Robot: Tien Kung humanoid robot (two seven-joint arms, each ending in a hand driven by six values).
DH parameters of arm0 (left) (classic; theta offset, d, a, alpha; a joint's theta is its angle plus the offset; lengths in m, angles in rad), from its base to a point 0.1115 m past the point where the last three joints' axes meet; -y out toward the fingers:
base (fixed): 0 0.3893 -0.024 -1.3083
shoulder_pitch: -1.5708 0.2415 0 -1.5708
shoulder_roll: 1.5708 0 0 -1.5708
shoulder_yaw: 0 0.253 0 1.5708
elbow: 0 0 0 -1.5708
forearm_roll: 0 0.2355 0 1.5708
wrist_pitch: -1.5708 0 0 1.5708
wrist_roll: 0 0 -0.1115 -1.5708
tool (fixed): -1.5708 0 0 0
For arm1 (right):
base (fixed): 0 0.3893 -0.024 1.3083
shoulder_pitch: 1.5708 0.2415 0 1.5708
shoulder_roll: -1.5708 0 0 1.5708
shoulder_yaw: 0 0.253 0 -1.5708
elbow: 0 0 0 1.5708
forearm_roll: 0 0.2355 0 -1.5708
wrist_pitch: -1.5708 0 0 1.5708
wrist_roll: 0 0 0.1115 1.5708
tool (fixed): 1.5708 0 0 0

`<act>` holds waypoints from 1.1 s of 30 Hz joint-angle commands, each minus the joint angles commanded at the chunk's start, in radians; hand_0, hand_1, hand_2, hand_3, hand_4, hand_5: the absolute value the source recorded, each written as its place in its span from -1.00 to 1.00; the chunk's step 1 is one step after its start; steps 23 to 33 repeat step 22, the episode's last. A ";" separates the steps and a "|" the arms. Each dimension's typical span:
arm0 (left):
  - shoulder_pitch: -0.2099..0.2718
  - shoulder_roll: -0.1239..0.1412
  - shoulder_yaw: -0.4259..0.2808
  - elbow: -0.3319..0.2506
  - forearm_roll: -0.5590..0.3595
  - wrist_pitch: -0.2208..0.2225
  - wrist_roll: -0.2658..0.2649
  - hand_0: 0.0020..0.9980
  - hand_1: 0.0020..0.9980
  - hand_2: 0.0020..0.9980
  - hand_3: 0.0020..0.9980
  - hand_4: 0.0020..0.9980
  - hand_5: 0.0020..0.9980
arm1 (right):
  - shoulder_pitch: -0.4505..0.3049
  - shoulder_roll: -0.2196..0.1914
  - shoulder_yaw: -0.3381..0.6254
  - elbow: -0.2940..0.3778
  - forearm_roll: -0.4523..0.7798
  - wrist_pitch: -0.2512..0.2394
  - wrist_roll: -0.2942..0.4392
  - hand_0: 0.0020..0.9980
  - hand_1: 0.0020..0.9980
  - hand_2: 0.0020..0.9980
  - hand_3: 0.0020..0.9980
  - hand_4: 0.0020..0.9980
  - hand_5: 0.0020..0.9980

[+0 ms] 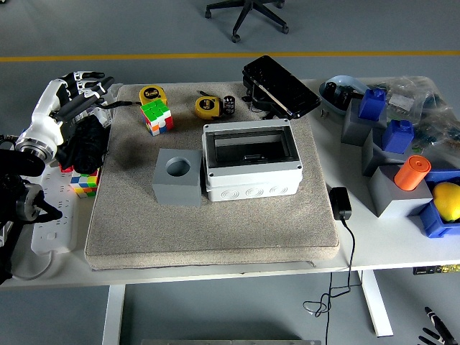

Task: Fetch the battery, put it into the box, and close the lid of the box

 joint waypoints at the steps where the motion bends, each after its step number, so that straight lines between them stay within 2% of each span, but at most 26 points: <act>1: 0.000 0.000 -0.002 -0.001 0.000 0.000 0.001 0.21 0.28 0.21 0.23 0.94 -0.12 | 0.005 0.001 -0.018 -0.001 0.013 0.001 -0.002 0.46 0.34 0.32 0.20 1.00 0.24; 12: 0.001 -0.007 0.003 -0.010 -0.001 0.000 0.004 0.20 0.28 0.21 0.23 0.94 -0.12 | 0.008 0.017 -0.040 -0.003 0.029 0.007 0.004 0.46 0.34 0.32 0.20 1.00 0.24; 33: -0.004 -0.007 0.011 -0.018 -0.030 0.006 0.009 0.17 0.28 0.21 0.23 0.93 -0.13 | 0.010 0.012 -0.030 -0.002 0.026 0.006 -0.001 0.45 0.34 0.32 0.20 1.00 0.24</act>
